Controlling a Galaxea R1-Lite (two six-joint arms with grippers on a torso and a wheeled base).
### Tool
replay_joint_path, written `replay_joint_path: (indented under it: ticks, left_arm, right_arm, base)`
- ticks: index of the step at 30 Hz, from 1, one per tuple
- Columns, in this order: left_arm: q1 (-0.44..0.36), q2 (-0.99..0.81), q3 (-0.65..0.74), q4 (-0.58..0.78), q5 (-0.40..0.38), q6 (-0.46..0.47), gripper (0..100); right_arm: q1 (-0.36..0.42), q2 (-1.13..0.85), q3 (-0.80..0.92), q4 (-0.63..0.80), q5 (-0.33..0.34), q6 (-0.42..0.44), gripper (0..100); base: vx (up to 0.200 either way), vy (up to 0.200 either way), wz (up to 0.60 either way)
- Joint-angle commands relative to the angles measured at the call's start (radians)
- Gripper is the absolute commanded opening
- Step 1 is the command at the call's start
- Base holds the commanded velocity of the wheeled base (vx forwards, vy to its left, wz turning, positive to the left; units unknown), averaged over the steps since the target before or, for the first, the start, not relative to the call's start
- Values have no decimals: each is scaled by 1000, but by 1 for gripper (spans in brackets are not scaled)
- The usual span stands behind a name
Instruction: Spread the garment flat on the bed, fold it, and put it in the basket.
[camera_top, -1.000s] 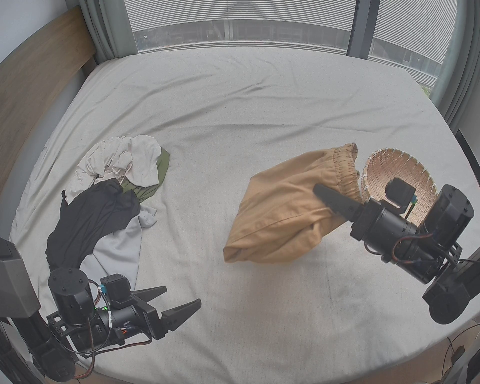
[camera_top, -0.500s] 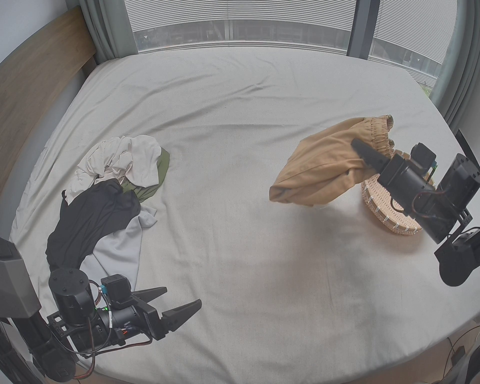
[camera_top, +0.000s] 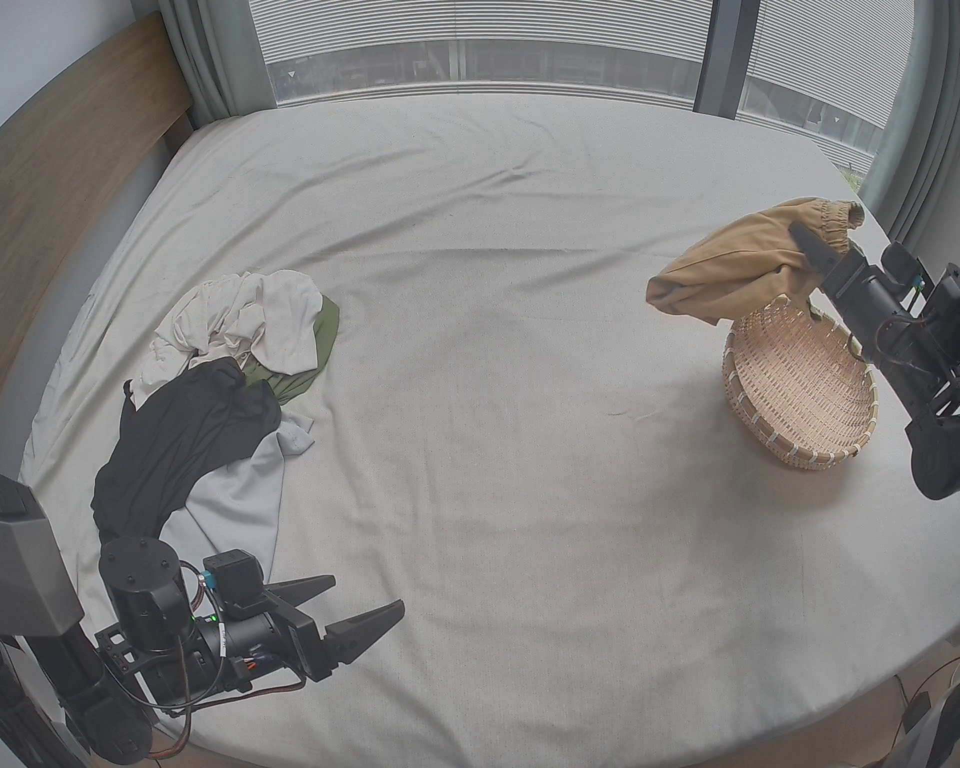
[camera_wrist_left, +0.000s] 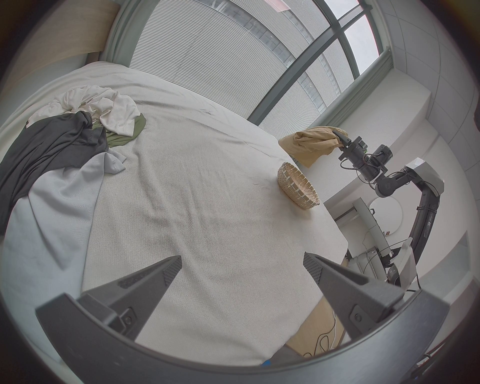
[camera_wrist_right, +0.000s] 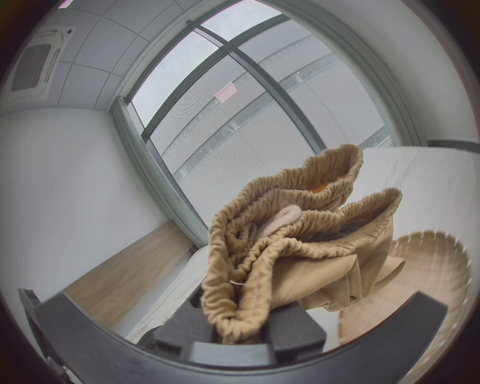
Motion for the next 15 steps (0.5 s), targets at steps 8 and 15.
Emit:
replay_joint_path:
  ticks: [8,15]
  left_arm:
    - [-1,1,18,-1,0,-1,100]
    - [-1,1,18,-1,0,-1,100]
  right_arm:
    - [-169,108,-32,8,7,-55,0]
    - [-210,164,8,4,7,-110,0]
  base:
    - [0,0,0]
    - [0,0,0]
